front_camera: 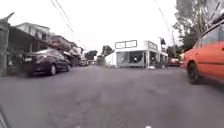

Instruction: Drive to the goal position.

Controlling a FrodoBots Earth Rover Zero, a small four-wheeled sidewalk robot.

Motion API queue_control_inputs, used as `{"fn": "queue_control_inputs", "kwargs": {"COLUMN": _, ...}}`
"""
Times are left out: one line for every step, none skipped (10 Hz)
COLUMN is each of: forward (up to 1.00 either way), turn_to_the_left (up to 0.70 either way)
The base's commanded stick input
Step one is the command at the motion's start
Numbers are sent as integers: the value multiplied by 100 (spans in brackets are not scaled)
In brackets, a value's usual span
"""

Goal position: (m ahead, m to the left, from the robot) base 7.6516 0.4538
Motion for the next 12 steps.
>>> {"fn": "queue_control_inputs", "kwargs": {"forward": 100, "turn_to_the_left": 0}}
{"fn": "queue_control_inputs", "kwargs": {"forward": 100, "turn_to_the_left": 0}}
{"fn": "queue_control_inputs", "kwargs": {"forward": 100, "turn_to_the_left": 0}}
{"fn": "queue_control_inputs", "kwargs": {"forward": 100, "turn_to_the_left": 0}}
{"fn": "queue_control_inputs", "kwargs": {"forward": 100, "turn_to_the_left": 0}}
{"fn": "queue_control_inputs", "kwargs": {"forward": 100, "turn_to_the_left": 0}}
{"fn": "queue_control_inputs", "kwargs": {"forward": 100, "turn_to_the_left": 0}}
{"fn": "queue_control_inputs", "kwargs": {"forward": 100, "turn_to_the_left": 2}}
{"fn": "queue_control_inputs", "kwargs": {"forward": 100, "turn_to_the_left": 27}}
{"fn": "queue_control_inputs", "kwargs": {"forward": 100, "turn_to_the_left": 39}}
{"fn": "queue_control_inputs", "kwargs": {"forward": 100, "turn_to_the_left": 0}}
{"fn": "queue_control_inputs", "kwargs": {"forward": 100, "turn_to_the_left": 0}}
